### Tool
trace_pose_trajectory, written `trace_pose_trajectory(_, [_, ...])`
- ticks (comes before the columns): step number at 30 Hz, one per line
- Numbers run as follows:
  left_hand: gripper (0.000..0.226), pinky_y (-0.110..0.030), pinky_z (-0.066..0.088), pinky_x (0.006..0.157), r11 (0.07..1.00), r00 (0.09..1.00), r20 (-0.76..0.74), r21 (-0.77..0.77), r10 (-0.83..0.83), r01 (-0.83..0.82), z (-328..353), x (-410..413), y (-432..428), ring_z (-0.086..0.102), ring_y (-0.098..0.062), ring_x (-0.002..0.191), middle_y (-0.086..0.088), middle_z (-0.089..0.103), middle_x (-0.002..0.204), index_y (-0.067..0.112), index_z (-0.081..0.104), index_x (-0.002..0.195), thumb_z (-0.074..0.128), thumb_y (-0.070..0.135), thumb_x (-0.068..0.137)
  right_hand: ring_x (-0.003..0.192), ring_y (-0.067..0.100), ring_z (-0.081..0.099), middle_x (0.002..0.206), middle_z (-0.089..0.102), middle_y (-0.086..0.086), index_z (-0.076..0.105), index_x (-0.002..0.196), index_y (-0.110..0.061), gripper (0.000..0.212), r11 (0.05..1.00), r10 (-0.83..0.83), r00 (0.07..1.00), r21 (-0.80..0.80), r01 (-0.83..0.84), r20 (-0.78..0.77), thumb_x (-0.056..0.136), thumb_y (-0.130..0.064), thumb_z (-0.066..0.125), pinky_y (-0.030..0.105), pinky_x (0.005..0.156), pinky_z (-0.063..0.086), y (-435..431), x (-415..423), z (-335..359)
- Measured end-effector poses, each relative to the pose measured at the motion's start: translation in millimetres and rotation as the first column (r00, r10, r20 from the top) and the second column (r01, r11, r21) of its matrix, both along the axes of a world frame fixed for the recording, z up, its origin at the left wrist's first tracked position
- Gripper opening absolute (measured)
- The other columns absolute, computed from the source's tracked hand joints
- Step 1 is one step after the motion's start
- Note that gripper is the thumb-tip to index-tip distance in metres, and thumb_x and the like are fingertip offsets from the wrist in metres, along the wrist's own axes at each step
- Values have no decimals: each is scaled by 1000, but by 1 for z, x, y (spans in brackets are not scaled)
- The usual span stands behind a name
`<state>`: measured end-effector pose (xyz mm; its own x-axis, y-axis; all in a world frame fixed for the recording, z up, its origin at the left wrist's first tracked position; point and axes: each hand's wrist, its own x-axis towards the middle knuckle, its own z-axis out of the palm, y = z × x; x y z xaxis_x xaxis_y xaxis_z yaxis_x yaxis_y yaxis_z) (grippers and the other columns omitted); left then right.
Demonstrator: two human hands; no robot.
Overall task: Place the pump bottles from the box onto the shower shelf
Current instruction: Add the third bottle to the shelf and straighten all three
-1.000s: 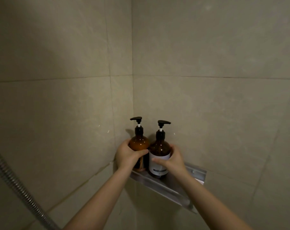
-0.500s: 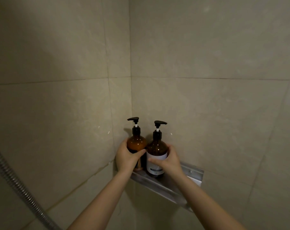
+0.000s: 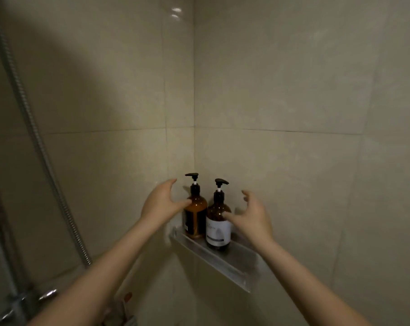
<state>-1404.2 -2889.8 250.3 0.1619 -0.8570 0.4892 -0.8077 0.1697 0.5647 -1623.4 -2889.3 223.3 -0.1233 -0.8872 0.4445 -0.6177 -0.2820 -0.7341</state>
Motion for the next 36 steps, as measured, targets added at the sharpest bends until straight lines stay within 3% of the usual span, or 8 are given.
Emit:
trace_pose_trajectory(2, [82, -37, 36, 103, 1000, 990, 141, -4, 31, -31, 36, 2, 26, 41, -22, 131, -4, 42, 145, 20, 38, 140, 67, 54, 71, 116, 14, 52, 134, 51, -4, 39, 135, -28, 77, 977, 48, 991, -201, -73, -126, 69, -43, 75, 22, 83, 39, 16, -5, 37])
trace_pose_trajectory(4, [80, -37, 33, 106, 994, 968, 229, -44, 104, -96, 70, 2, 54, 37, -24, 134, -8, 40, 146, 18, 38, 140, 65, 54, 73, 125, 15, 46, 138, 47, -4, 38, 137, -28, 77, 926, 146, 956, -304, -223, -255, 71, -45, 73, 24, 89, 36, 26, -3, 80])
trace_pose_trajectory(9, [74, -37, 31, 108, 944, 888, 324, -153, 326, -291, 105, -2, 124, 34, -30, 135, -16, 37, 147, 20, 38, 140, 57, 55, 78, 131, 22, 40, 144, 42, 2, 31, 141, -27, 80, 830, 260, 844, -338, -443, -468, 74, -52, 65, 41, 100, 41, 52, 17, 138])
trace_pose_trajectory(14, [74, -39, 34, 108, 898, 801, 418, -92, 428, -431, 82, 5, 188, 35, -31, 135, -15, 38, 147, 21, 36, 140, 54, 58, 79, 132, 27, 38, 145, 40, 8, 24, 145, -23, 82, 791, 352, 757, -258, -555, -551, 78, -52, 61, 44, 105, 38, 81, 42, 110])
trace_pose_trajectory(24, [71, -41, 39, 102, 801, 697, 426, -126, 576, -585, 56, 44, 300, 43, -33, 128, -16, 46, 140, 19, 40, 138, 53, 57, 79, 129, 29, 42, 141, 44, 9, 27, 144, -22, 78, 692, 498, 645, -183, -699, -579, 79, -51, 59, 43, 103, 39, 159, 110, 69])
trace_pose_trajectory(30, [74, -44, 35, 107, 790, 705, 410, -67, 579, -610, 7, 62, 344, 39, -33, 132, -16, 43, 142, 16, 41, 138, 48, 59, 78, 127, 28, 44, 140, 46, 8, 26, 144, -22, 77, 678, 537, 630, -157, -718, -561, 81, -55, 54, 47, 100, 42, 193, 129, 24])
trace_pose_trajectory(36, [73, -42, 42, 95, 761, 705, 385, 7, 596, -648, -78, 70, 366, 50, -33, 120, -16, 54, 130, 17, 48, 131, 45, 59, 72, 125, 30, 46, 138, 48, 11, 30, 143, -18, 74, 659, 610, 570, -46, -750, -550, 82, -51, 55, 40, 101, 40, 208, 141, -62])
